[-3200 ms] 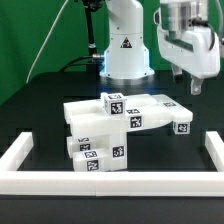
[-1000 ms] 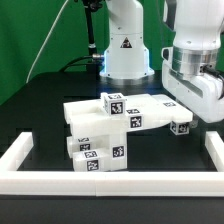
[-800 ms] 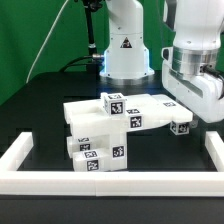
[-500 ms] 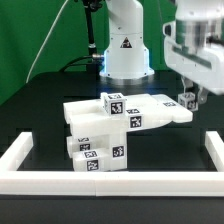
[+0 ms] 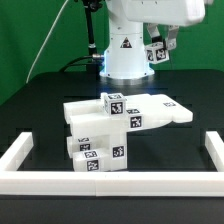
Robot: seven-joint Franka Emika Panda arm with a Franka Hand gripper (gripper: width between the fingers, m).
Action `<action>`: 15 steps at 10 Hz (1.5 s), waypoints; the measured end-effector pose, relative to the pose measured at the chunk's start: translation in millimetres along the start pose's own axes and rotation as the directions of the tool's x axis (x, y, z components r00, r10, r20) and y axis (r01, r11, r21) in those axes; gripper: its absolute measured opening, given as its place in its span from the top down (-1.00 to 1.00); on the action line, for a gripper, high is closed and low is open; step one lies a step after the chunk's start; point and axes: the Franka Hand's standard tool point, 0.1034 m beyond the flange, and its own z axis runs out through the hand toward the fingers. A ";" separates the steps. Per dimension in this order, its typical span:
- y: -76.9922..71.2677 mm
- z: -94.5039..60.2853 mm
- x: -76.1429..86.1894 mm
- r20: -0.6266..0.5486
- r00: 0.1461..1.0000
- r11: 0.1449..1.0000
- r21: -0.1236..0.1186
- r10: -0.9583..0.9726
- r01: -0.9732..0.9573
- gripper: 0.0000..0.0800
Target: Assemble chair
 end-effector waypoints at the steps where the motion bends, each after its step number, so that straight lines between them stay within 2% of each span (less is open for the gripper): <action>1: 1.3 4.9 -1.5 -0.001 1.000 1.000 -0.011 -0.003 0.003 0.29; 3: 1.3 4.7 -1.1 -0.001 1.000 1.000 -0.010 -0.002 0.002 0.29; 4: 4.3 7.3 2.3 -0.004 0.999 0.999 -0.019 -0.035 0.035 0.29; 5: 13.6 11.9 18.0 -0.007 0.995 0.994 -0.039 -0.101 0.100 0.29; 7: 23.3 -2.9 54.4 -0.018 0.982 0.982 -0.021 -0.190 0.190 0.29; 9: 36.8 4.2 87.3 -0.043 0.962 0.963 -0.042 -0.269 0.267 0.29; 10: 39.2 12.0 96.5 -0.067 0.955 0.956 -0.055 -0.290 0.287 0.29; 11: 39.6 17.9 96.8 -0.079 0.949 0.951 -0.070 -0.305 0.300 0.29; 15: 45.7 27.9 95.3 -0.071 0.948 0.949 -0.086 -0.311 0.304 0.29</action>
Offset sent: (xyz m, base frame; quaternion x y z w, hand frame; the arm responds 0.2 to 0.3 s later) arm 0.0000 0.0000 0.0000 0.0000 0.0000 0.0000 1.0000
